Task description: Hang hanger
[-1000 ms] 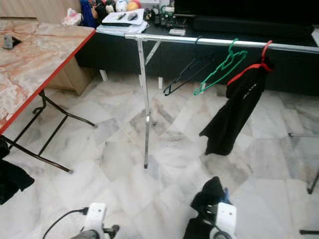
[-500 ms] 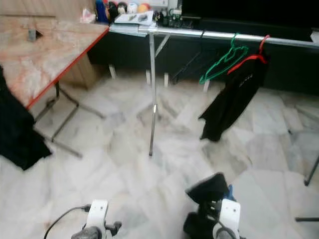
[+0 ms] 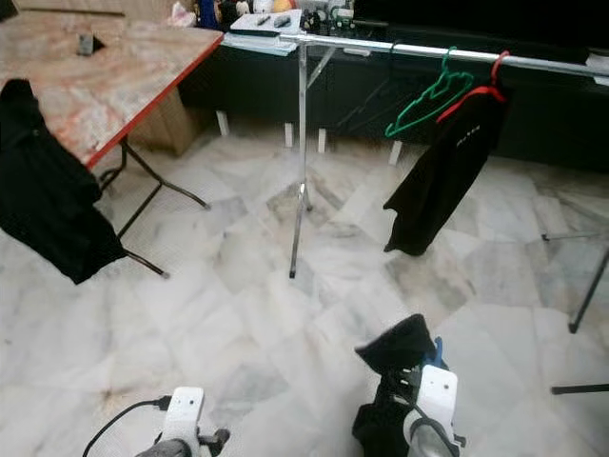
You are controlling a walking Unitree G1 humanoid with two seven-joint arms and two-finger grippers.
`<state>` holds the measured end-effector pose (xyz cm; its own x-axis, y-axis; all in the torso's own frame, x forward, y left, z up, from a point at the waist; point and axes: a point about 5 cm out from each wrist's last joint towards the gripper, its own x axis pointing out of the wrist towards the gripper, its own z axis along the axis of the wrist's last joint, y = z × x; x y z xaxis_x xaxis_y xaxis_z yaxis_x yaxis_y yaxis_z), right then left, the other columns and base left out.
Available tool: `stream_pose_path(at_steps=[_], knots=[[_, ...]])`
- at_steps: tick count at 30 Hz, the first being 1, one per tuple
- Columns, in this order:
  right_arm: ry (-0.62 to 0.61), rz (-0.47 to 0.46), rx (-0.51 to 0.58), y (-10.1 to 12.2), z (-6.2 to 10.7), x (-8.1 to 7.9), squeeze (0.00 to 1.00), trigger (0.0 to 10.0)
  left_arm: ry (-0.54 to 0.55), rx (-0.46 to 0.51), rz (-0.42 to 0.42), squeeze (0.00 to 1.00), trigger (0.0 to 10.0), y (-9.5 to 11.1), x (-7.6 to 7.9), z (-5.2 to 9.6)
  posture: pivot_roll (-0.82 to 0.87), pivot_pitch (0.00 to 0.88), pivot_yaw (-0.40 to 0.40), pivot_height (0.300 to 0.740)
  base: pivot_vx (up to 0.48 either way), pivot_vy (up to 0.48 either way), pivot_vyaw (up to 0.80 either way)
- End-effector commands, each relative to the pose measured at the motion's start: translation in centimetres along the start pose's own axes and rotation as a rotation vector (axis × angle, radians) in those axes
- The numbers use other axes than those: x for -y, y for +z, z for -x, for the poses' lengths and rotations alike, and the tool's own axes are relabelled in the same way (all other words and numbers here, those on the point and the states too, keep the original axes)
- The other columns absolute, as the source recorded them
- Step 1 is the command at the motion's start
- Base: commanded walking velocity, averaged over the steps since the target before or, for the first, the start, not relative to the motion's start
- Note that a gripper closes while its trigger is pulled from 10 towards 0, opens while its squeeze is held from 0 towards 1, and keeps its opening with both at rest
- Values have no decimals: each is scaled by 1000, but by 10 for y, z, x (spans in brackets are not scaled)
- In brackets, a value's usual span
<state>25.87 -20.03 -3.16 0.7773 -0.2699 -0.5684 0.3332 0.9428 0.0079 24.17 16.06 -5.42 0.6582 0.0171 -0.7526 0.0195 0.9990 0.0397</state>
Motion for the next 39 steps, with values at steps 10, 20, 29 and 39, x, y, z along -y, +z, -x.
stream_pose_path(at_steps=[10, 20, 29, 39], knots=[[16, 19, 126, 45, -11, 6, 0, 10000, -28, 108, -44, 0, 10000, 5, 4, 1, 85, 169, -12, 740, 0, 0, 0], [337, 325, 238, 94, -14, -23, 0, 10000, -49, 242, -133, 0, 10000, 16, 6, 4, 71, 150, -13, 740, 0, 0, 0], [392, 263, 174, 79, -12, -36, 0, 10000, -67, 228, -116, 0, 10000, 14, 8, 4, 81, 133, -24, 740, 0, 0, 0], [80, -90, -54, 4, -4, 23, 0, 10000, -2, 138, -20, 0, 10000, 3, 4, 3, 71, 145, -15, 740, 0, 0, 0]])
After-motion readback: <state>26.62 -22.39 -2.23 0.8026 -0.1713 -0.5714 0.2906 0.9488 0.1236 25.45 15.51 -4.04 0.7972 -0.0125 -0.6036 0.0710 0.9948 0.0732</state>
